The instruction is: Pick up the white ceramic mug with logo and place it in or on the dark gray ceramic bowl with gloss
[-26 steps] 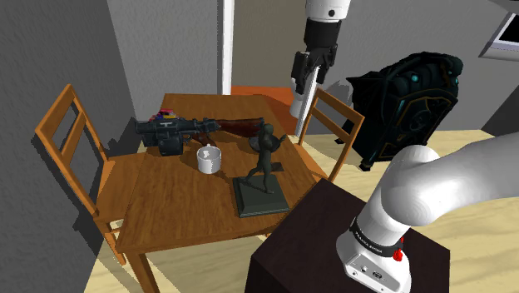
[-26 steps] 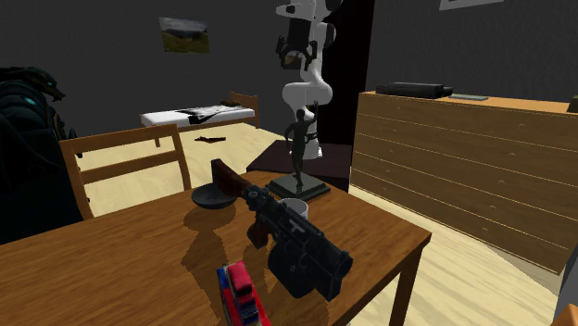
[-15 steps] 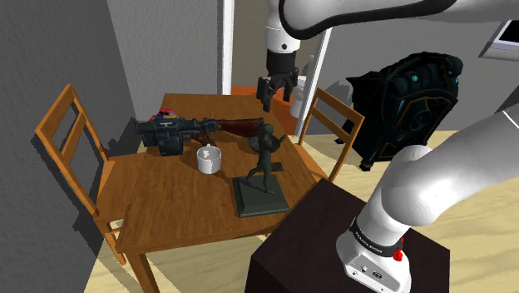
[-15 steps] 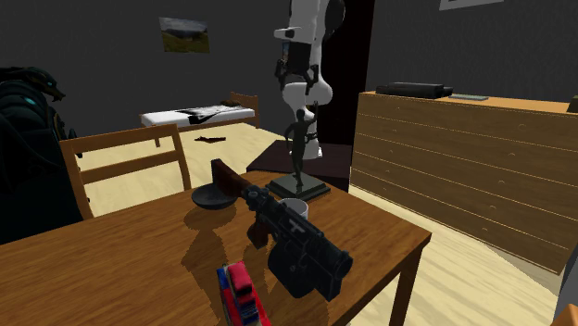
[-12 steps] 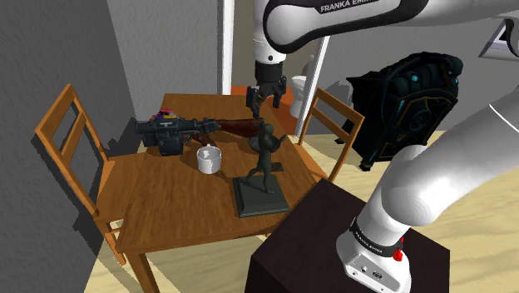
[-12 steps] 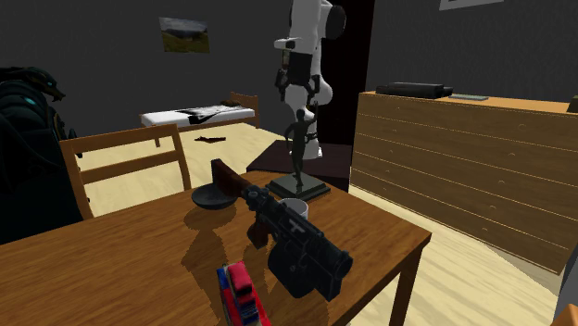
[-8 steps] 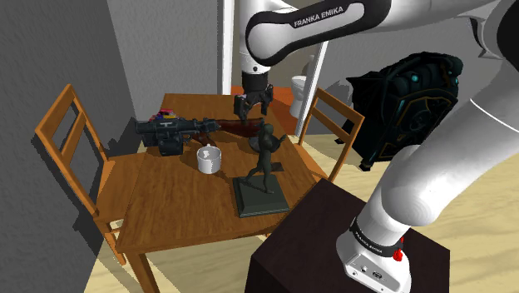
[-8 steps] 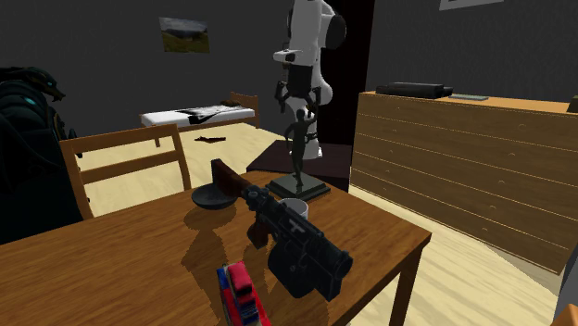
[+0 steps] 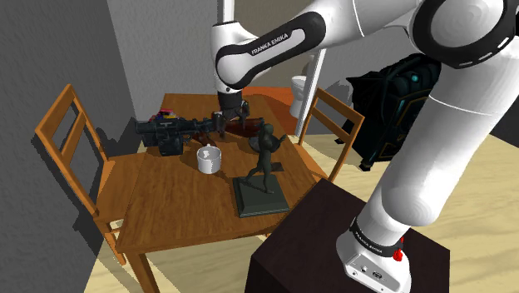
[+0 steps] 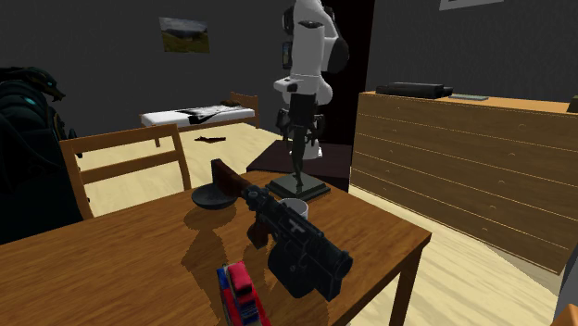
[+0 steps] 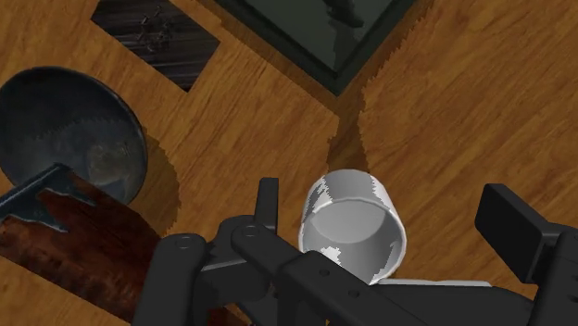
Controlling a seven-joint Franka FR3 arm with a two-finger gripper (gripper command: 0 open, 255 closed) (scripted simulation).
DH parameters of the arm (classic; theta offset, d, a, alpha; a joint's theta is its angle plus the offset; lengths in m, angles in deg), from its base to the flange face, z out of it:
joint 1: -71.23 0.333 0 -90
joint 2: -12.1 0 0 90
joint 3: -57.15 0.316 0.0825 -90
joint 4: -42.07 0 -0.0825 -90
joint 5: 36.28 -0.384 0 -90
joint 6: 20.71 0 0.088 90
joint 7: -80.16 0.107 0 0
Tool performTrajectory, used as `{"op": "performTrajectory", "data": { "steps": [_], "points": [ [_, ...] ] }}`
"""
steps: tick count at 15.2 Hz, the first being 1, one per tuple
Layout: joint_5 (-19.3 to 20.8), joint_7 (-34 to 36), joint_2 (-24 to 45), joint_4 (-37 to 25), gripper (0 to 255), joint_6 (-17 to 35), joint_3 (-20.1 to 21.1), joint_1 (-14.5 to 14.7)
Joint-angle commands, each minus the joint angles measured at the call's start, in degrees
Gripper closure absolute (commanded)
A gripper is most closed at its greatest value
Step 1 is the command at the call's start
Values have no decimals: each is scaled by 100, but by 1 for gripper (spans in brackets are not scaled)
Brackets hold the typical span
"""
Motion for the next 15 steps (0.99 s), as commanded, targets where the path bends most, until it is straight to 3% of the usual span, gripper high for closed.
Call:
{"op": "performTrajectory", "data": {
  "steps": [1, 8, 15],
  "points": [
    [33, 22, 405, -231, 0, 140, 11, 16],
    [160, 116, 1963, -1413, 0, 393, 30, 141],
    [236, 122, 3588, -3017, 0, 305, 16, 323]
  ]
}}
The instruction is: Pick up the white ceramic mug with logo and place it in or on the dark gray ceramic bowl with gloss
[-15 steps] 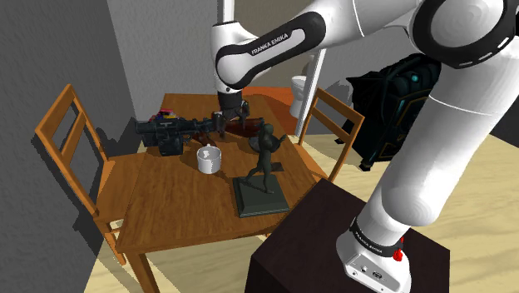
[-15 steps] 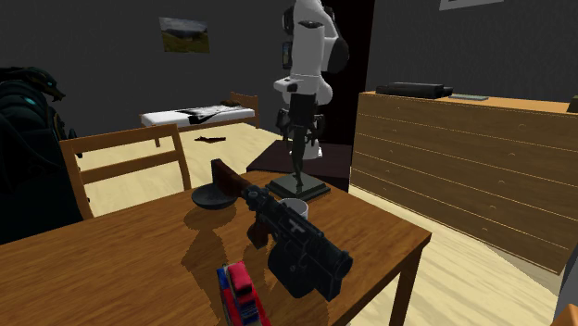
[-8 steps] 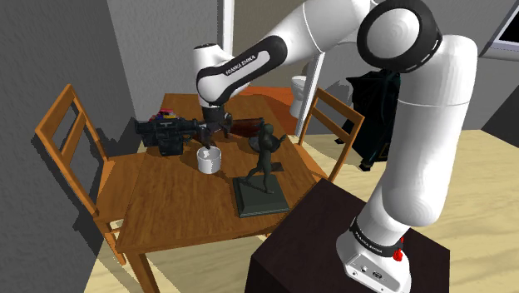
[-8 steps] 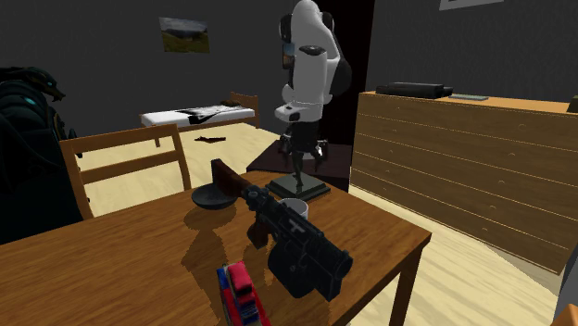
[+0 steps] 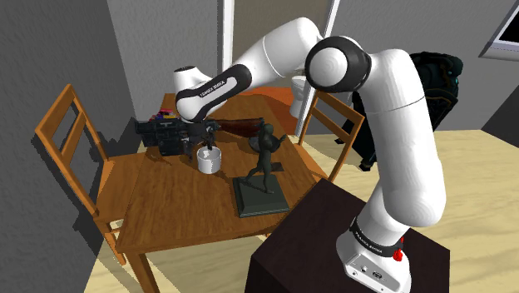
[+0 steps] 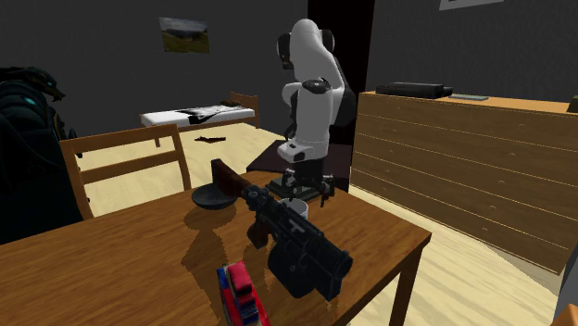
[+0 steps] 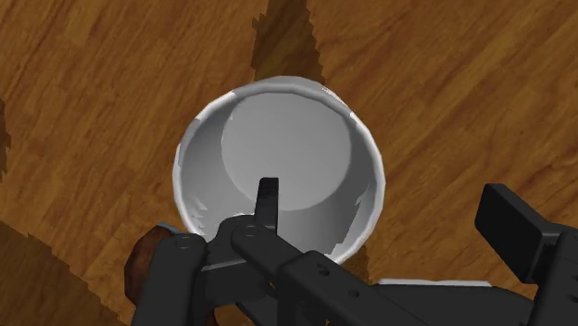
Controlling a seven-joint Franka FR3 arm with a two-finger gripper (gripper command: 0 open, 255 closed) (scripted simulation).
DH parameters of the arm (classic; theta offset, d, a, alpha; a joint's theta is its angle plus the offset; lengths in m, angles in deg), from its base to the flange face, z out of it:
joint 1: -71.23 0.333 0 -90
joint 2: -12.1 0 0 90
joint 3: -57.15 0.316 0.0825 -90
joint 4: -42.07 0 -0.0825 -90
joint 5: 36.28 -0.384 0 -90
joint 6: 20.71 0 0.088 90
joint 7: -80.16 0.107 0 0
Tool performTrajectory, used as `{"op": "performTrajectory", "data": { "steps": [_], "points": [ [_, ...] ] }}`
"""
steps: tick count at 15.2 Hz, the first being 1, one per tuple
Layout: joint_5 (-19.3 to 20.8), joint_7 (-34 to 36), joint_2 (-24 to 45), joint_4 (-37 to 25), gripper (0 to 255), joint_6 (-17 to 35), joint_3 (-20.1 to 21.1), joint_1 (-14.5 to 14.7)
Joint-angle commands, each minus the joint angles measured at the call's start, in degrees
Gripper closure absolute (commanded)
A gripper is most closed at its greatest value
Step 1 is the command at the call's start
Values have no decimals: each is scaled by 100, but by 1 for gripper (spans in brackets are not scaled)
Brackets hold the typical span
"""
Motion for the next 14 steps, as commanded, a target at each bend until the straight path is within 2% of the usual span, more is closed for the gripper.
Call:
{"op": "performTrajectory", "data": {
  "steps": [1, 8, 14],
  "points": [
    [14, 4, 260, -222, 0, 25, -7, 30],
    [59, 33, 514, -104, 0, 397, -42, 34],
    [59, 33, 516, -106, 0, 396, -42, 34]
  ]
}}
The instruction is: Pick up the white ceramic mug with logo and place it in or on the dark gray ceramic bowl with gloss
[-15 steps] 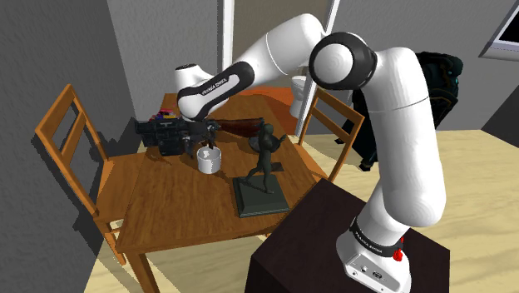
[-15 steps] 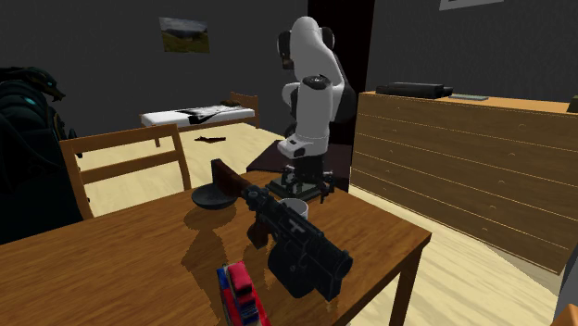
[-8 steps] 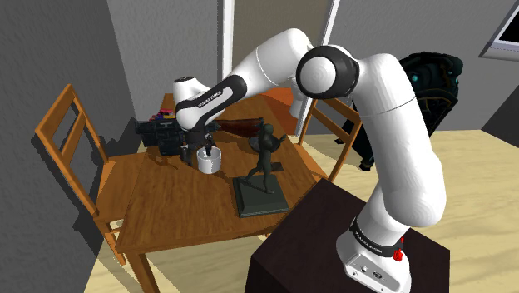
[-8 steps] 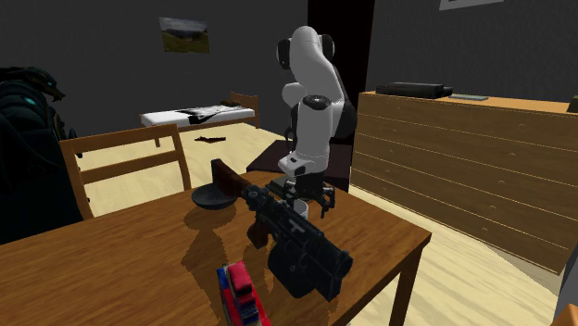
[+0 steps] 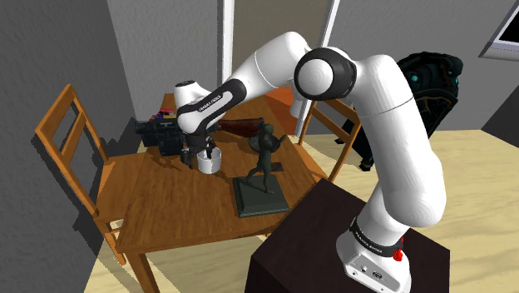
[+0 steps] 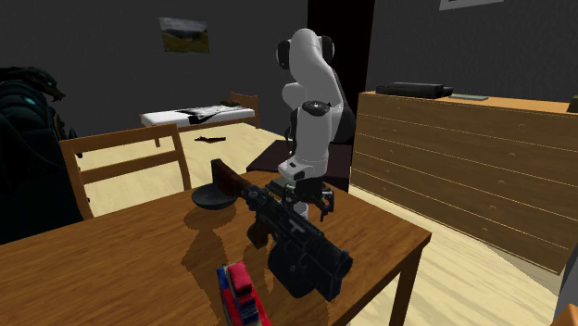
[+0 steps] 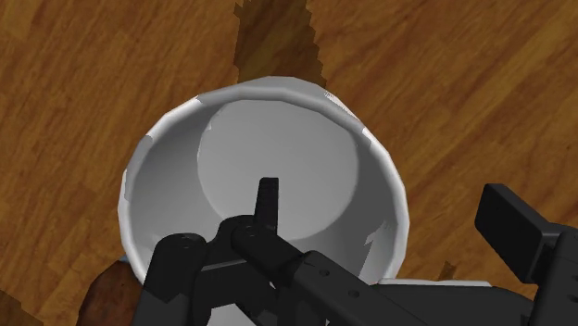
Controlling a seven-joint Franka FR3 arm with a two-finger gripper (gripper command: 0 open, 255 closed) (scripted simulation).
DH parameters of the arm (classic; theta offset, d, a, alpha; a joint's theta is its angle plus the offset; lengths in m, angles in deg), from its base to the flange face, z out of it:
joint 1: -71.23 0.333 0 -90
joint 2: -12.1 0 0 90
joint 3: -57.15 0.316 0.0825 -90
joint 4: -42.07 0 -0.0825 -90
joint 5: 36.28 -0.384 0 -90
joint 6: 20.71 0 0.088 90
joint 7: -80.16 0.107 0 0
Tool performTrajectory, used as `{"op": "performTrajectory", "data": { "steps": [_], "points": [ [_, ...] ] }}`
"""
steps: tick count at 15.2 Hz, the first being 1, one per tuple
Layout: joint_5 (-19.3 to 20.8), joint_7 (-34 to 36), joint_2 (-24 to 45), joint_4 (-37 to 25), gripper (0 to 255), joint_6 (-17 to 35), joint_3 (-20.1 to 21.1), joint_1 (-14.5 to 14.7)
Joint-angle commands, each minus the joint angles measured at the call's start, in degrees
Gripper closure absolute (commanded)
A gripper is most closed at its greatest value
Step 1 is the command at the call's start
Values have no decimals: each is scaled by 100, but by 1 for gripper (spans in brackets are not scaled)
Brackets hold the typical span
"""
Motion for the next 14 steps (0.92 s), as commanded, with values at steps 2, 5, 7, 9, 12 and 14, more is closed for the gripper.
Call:
{"op": "performTrajectory", "data": {
  "steps": [2, 5, 7, 9, 12, 14],
  "points": [
    [0, 0, 0, 0, 0, 1, 0, 0],
    [0, 0, 0, 0, 255, 1, 0, 0],
    [0, 0, 0, 0, 255, 1, 0, 0],
    [0, 0, 0, 0, 255, 1, 0, 0],
    [0, 0, 0, 0, 255, 1, 0, 0],
    [-14, -11, -102, 8, 255, -94, 11, -7]
  ]
}}
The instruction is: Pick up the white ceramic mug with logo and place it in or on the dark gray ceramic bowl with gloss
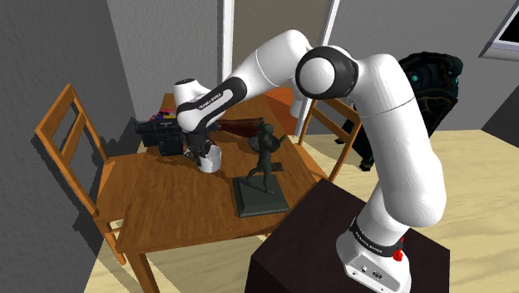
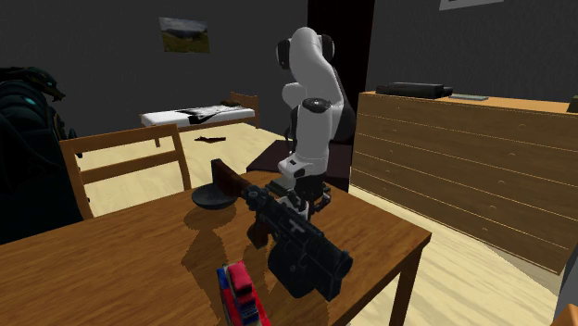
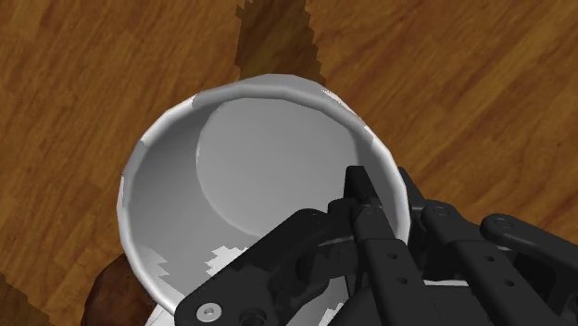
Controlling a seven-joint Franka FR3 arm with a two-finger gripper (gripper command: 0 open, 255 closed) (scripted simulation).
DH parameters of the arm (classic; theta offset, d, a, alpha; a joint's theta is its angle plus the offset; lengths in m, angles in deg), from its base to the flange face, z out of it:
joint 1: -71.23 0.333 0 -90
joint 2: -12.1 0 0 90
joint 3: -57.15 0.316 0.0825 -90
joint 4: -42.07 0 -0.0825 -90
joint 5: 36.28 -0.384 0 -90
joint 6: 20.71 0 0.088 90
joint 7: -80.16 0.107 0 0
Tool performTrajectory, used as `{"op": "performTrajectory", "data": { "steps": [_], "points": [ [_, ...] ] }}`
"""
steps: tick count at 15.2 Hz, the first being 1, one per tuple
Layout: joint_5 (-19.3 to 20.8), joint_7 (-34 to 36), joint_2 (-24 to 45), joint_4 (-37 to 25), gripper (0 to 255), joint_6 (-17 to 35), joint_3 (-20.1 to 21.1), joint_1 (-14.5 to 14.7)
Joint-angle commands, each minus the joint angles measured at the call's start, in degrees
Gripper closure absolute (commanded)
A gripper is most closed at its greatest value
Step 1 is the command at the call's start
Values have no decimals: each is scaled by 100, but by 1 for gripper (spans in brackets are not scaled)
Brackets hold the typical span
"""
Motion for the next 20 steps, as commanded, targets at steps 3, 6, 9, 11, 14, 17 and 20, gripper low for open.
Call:
{"op": "performTrajectory", "data": {
  "steps": [3, 6, 9, 11, 14, 17, 20],
  "points": [
    [-27, -24, -183, 2, 255, -178, 19, -16],
    [-49, -41, -321, -15, 255, -333, 34, -25],
    [-70, -58, -456, -39, 255, -491, 49, -34],
    [-85, -69, -539, -66, 255, -600, 58, -38],
    [-106, -86, -659, -114, 255, -767, 71, -45],
    [-126, -103, -771, -175, 255, -939, 82, -50],
    [-145, -120, -875, -248, 255, -1115, 93, -54]
  ]
}}
